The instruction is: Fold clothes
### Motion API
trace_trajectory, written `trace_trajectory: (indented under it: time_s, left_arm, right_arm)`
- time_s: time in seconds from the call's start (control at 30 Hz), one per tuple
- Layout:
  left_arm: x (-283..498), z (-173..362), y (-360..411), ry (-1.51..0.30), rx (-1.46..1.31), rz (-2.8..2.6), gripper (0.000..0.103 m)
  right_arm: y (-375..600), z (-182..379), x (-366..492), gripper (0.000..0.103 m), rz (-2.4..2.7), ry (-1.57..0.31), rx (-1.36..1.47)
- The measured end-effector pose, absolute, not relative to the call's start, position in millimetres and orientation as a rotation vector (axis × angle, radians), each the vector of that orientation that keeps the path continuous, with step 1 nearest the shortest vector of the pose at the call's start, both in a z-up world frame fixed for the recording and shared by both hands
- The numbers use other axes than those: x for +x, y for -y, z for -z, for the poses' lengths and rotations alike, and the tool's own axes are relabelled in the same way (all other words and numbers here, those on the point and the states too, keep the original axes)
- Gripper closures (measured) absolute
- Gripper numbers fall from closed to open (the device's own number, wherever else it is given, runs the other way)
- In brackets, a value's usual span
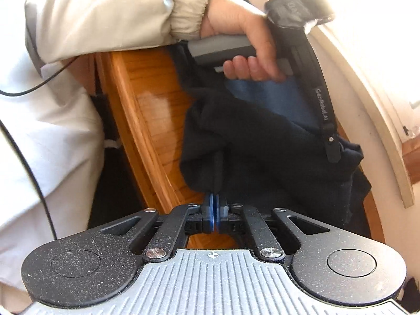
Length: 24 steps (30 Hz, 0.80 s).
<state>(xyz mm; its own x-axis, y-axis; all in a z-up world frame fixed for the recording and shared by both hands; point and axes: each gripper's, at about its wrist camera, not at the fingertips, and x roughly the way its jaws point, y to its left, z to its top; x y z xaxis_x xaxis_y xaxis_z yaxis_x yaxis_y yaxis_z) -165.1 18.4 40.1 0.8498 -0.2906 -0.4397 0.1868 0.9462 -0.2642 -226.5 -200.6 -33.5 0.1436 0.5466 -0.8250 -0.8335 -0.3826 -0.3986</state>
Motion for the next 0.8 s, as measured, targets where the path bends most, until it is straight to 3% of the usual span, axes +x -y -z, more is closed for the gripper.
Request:
trace_trajectory:
  time_s: [0.27,0.43,0.6,0.8]
  left_arm:
    - [-165,-36,4,-0.511,-0.186,0.318,0.090]
    - [-171,-43,36,-0.500,-0.207,0.500,0.090]
    - [-182,-56,26,-0.415,-0.244,0.503,0.061]
    - [-175,-43,22,-0.485,-0.123,0.298,0.061]
  right_arm:
    - [226,19,-209,0.076,-1.538,-0.351,-1.046]
    - [247,18,-152,0.074,-1.311,-0.376,-0.949]
    - [279,27,-95,0.067,-1.093,-0.432,-0.838]
    - [300,30,-50,0.066,-0.910,-0.450,-0.619]
